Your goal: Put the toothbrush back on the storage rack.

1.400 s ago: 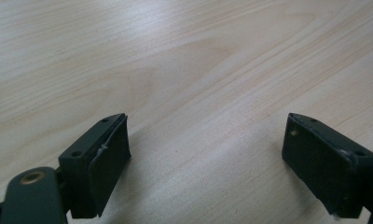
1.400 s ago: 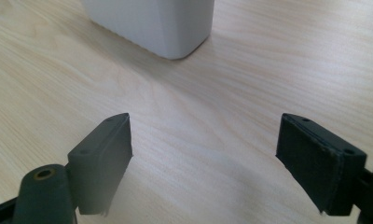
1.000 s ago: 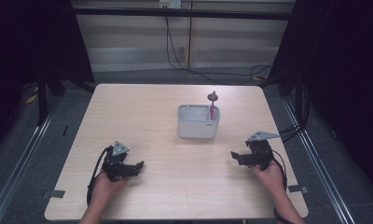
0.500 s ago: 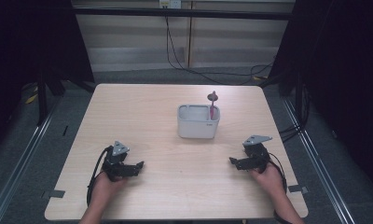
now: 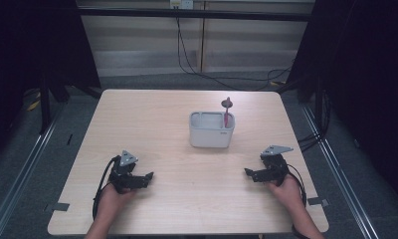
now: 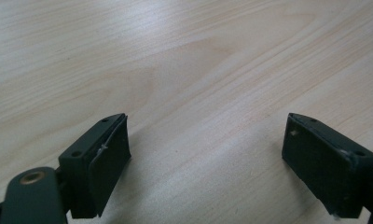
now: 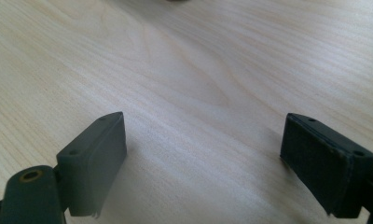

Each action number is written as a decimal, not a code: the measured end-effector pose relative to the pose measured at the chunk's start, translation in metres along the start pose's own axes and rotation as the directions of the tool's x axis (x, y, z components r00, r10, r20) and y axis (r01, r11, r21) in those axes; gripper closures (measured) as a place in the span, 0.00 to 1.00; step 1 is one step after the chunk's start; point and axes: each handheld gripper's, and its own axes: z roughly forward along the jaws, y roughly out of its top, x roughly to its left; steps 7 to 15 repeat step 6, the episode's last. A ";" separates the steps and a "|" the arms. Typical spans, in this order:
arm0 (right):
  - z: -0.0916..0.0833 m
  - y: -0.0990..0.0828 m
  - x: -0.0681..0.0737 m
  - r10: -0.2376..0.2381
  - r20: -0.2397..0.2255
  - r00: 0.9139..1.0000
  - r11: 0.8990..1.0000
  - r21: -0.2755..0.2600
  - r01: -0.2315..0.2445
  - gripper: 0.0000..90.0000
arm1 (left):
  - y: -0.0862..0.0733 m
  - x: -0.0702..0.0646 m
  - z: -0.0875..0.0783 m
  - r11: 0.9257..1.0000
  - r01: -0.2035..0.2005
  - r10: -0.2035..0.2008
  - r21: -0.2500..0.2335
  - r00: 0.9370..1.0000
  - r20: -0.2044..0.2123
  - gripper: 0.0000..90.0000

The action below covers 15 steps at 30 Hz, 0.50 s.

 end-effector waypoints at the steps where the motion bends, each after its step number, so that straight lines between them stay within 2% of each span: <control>1: 0.000 -0.001 0.000 -0.004 -0.004 1.000 1.000 -0.010 0.004 0.15 | 0.000 0.000 0.000 1.000 0.000 0.000 0.000 1.000 0.000 0.16; 15: 0.000 -0.002 -0.001 -0.006 -0.004 1.000 1.000 -0.019 0.006 0.15 | 0.000 0.000 0.000 1.000 0.002 -0.002 0.000 1.000 0.000 0.16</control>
